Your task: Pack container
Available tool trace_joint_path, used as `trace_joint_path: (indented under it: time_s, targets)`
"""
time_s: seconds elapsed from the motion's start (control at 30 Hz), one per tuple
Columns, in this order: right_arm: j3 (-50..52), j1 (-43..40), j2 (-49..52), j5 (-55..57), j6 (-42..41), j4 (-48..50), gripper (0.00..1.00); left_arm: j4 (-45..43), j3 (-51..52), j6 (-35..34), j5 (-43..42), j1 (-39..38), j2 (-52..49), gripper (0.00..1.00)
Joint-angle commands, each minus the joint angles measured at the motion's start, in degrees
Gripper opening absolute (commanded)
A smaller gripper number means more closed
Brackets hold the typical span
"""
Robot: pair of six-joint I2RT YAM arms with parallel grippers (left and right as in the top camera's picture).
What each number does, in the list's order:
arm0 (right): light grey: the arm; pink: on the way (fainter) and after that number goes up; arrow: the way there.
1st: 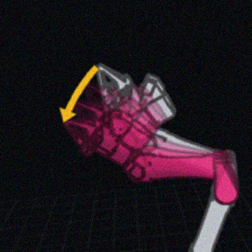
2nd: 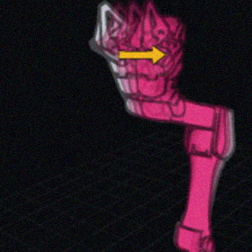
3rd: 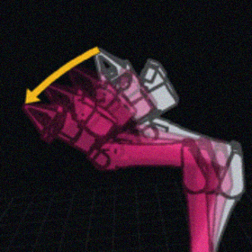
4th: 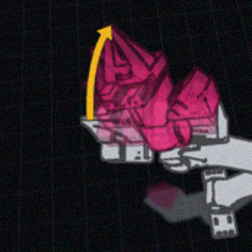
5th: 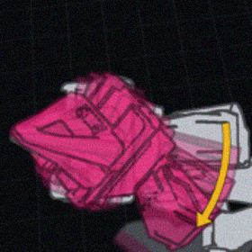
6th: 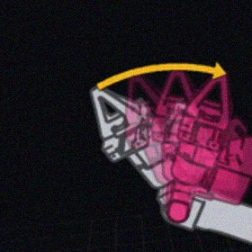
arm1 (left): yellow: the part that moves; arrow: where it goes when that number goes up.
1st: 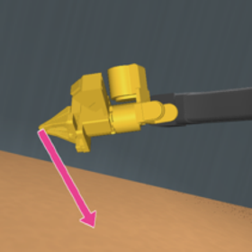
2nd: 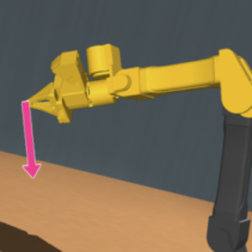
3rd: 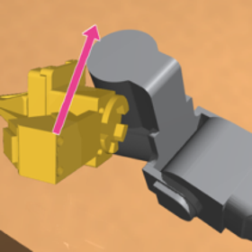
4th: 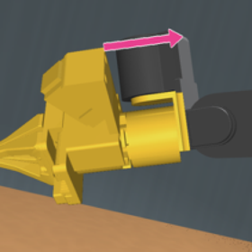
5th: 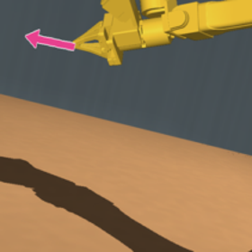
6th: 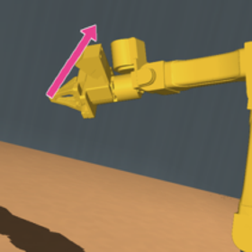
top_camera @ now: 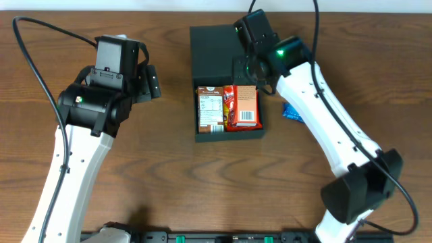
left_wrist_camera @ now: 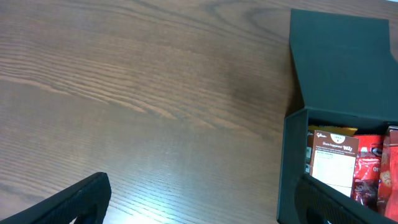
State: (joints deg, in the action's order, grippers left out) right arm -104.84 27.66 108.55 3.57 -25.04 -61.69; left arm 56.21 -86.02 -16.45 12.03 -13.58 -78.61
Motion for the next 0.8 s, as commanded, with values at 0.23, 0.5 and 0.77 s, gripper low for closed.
trace_joint_path:
  time_s: [0.23, 0.5, 0.77]
  targets:
    - [15.17, -9.51, 3.13, -28.3, 13.84, 15.15, 0.02, 0.09, -1.25, 0.85, 0.59, 0.17, -0.15, 0.95]
    - [24.87, -12.55, 5.2, -36.22, 14.64, 26.16, 0.02, 0.04, -1.25, 0.83, 0.59, 0.17, -0.13, 0.95]
    - [21.31, -13.92, 5.77, -36.74, 14.67, 25.42, 0.02, 0.09, -1.25, 0.83, 0.59, 0.17, -0.13, 0.95]
